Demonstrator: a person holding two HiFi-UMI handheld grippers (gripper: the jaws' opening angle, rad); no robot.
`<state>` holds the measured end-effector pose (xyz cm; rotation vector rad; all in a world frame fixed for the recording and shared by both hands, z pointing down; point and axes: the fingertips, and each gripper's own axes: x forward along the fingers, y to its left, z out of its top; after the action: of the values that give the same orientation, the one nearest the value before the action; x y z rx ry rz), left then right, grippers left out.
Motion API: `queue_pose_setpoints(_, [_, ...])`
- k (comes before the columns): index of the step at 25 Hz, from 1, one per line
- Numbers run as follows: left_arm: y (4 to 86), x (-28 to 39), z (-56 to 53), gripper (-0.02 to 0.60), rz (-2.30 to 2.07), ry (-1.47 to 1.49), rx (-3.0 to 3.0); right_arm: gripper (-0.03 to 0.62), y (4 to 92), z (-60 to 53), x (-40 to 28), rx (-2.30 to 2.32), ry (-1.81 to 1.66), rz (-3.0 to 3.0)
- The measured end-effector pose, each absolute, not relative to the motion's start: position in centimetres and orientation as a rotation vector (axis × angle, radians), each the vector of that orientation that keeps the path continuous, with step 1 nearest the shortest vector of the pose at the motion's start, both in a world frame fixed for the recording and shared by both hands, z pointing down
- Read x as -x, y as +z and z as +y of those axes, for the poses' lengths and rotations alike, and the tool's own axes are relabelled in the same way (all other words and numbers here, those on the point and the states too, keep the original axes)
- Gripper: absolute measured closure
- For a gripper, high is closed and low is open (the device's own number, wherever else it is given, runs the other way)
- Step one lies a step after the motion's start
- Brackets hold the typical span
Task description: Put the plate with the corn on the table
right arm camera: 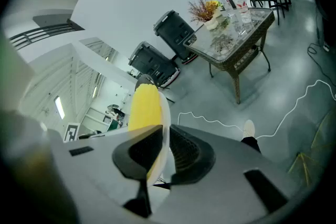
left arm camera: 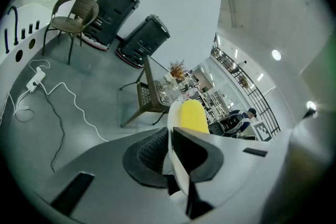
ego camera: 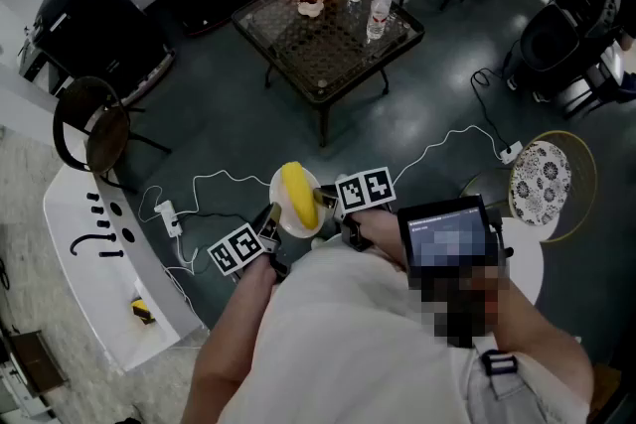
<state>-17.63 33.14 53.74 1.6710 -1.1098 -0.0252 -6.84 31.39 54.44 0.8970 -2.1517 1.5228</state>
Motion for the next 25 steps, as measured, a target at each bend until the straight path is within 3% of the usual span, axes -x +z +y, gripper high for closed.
queue_pose_setpoints(25, [54.19,17.96,32.99,0.546,-1.113,-0.026,-1.677,0.546,54.64,31.1,7.22,-0.882,1.549,-2.152])
